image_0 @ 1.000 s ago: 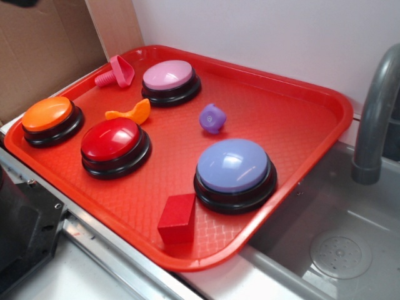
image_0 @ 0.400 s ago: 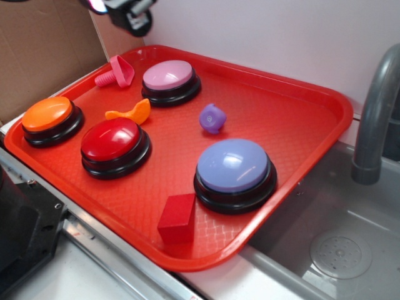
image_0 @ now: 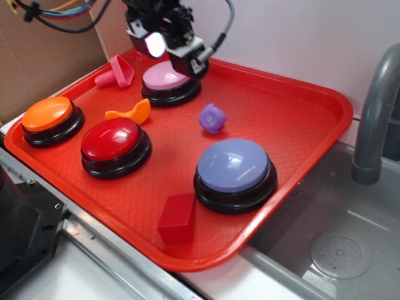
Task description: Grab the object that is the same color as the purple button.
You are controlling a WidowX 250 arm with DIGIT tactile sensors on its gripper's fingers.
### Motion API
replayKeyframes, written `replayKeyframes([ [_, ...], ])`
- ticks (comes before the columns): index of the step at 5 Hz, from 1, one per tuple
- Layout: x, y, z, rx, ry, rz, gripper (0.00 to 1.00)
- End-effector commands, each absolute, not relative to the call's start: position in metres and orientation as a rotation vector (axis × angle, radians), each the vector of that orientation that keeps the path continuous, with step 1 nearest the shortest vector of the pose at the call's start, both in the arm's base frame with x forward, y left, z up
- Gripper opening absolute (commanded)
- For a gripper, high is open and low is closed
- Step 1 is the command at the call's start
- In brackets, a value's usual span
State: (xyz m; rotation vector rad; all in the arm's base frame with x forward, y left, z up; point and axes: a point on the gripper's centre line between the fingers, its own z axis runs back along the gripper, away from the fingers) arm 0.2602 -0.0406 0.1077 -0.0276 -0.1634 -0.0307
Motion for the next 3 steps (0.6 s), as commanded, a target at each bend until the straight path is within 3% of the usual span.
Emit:
replayKeyframes([
  [1,0.281,-0.055,0.068,-0.073,-0.167,-0.023,1.00],
  [3,0.288,-0.060,0.040,-0.013,-0.087,0.015,1.00],
])
